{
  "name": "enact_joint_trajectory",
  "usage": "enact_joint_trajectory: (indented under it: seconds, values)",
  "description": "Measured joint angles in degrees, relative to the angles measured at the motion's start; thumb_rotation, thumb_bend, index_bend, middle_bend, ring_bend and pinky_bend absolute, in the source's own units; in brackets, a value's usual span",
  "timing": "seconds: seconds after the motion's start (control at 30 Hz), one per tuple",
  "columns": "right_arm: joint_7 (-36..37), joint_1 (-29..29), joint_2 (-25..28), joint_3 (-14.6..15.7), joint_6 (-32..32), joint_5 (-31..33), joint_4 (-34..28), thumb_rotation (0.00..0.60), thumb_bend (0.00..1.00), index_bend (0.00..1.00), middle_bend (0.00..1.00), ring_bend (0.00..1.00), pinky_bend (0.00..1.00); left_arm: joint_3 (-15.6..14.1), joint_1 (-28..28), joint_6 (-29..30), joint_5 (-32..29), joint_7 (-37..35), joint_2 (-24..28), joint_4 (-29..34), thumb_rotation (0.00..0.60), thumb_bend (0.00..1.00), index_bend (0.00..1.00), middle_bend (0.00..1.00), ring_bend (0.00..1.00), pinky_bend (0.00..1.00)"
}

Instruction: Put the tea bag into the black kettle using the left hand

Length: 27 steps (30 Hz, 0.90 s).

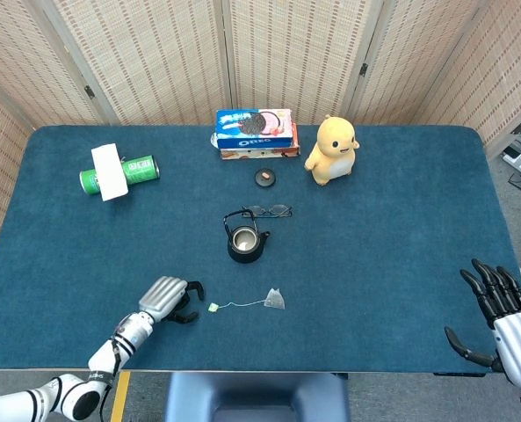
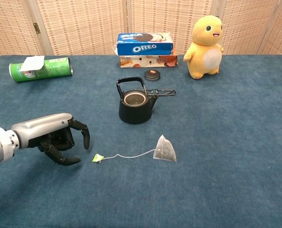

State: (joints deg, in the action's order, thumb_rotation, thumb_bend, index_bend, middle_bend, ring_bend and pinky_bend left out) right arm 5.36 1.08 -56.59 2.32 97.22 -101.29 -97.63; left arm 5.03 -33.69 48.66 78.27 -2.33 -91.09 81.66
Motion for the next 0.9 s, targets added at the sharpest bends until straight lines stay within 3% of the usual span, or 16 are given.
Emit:
enact_joint_trajectory:
  seconds: [0.37,0.9]
  values:
    - [1.34,0.68,0.33,-0.24,1.30,-0.28,0.40,0.340,0.40,0.00,0.00,0.02,0.00,0.31,-3.12,-3.11,-1.99,1.63,-1.31,-0.03,0.600,0.36,0.44,1.00,1.00,1.00]
    - [2.37,1.19,0.64,-0.55,1.97,-0.39,0.82,0.339,0.40,0.00,0.00,0.02,0.00,0.12,-5.43,-6.31,-5.96,1.87,-2.94,-2.71,0.591,0.43,0.50,1.00,1.00,1.00]
